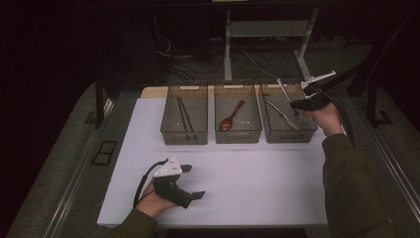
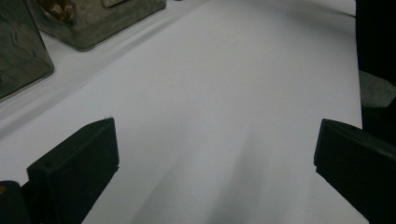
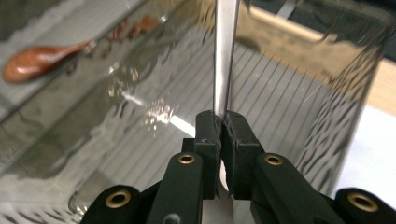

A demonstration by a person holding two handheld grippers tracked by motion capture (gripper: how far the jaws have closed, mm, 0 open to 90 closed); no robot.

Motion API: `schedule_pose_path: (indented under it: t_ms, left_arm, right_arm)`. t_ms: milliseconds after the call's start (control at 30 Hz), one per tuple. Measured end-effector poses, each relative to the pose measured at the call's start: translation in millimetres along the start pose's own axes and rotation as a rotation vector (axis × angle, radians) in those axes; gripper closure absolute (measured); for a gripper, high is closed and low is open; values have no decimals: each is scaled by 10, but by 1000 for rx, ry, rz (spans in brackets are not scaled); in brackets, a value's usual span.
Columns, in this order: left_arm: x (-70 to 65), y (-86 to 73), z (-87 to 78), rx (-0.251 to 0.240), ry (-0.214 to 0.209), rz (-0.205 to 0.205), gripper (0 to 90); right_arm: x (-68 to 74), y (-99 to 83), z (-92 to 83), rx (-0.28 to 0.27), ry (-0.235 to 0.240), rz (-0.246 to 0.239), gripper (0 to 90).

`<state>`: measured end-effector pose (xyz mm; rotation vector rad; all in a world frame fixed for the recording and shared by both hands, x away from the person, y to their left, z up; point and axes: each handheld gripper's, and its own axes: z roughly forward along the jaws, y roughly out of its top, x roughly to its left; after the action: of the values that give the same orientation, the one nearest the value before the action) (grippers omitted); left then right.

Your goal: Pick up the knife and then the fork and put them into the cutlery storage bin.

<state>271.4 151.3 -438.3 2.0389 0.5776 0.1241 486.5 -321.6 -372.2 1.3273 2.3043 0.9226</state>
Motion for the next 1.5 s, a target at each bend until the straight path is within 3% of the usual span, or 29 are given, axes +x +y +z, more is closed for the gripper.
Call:
schedule_pose_path:
  t_ms: [100, 367, 633, 867, 1133, 1267, 1500]
  left_arm:
    - [-3, 1, -2, 0, -1, 3, 0]
    - [-13, 6, -6, 2, 0, 2, 0]
    - [-16, 3, -11, 0, 3, 5, 0]
    - [-22, 8, -24, 0, 4, 7, 0]
    - [-30, 16, -26, -1, 0, 12, 0]
    - [-37, 20, -36, -3, 3, 18, 0]
    - [-35, 19, -31, 0, 2, 16, 0]
  right_arm:
    - [9, -84, 53, 12, -2, 11, 798]
    - [63, -320, -166, -91, 54, 77, 583]
    - [332, -635, -524, -170, 128, 35, 382]
    - [642, -936, -655, -179, 155, -21, 318]
    - [924, -1232, -725, -220, 182, -22, 262]
    - [1052, -1417, -695, -223, 184, -19, 209]
    - [1201, -1650, -651, -220, 187, -31, 194]
